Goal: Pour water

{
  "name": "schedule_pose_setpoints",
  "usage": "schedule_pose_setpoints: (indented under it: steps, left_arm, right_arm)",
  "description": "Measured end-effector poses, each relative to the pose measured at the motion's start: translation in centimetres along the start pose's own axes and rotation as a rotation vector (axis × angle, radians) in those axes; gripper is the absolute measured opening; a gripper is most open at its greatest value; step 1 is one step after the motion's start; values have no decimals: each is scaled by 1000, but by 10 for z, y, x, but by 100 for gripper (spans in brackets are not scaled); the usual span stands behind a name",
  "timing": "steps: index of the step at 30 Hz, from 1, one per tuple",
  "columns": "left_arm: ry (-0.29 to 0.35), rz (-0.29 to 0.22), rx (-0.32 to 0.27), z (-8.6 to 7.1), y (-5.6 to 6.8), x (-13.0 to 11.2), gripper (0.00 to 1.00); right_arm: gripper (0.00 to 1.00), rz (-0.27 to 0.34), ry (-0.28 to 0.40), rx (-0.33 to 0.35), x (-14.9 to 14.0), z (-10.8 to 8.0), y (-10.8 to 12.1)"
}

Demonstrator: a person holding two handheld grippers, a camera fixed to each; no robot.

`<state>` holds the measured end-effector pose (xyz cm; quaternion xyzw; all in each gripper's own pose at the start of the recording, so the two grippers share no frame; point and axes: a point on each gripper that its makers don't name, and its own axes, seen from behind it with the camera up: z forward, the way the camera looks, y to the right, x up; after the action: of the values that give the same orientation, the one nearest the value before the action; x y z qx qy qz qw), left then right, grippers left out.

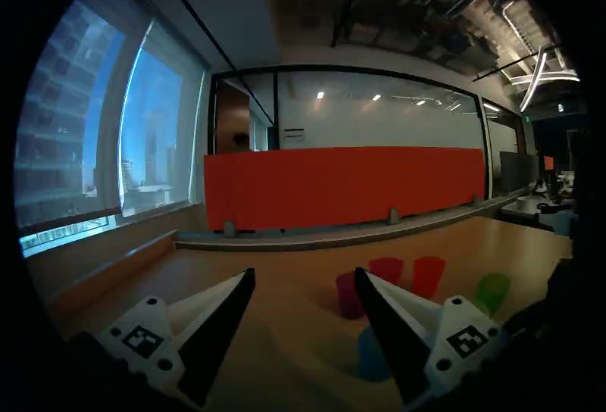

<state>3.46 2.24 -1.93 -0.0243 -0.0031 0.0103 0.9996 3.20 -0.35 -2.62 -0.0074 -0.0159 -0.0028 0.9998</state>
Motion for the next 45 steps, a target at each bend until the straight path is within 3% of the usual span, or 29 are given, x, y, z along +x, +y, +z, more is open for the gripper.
schedule_pose_setpoints:
  steps: [17,35,45]
  left_arm:
    - [14,-1,46,6,-12,-13,97]
    - [58,23,94,4,-13,-21,97]
    - [52,16,97,6,-17,-36,97]
  right_arm:
    - [100,10,-4,-6,-4,0,6]
    - [100,1,-16,-7,-5,1,6]
    - [100,2,-21,-10,-7,1,7]
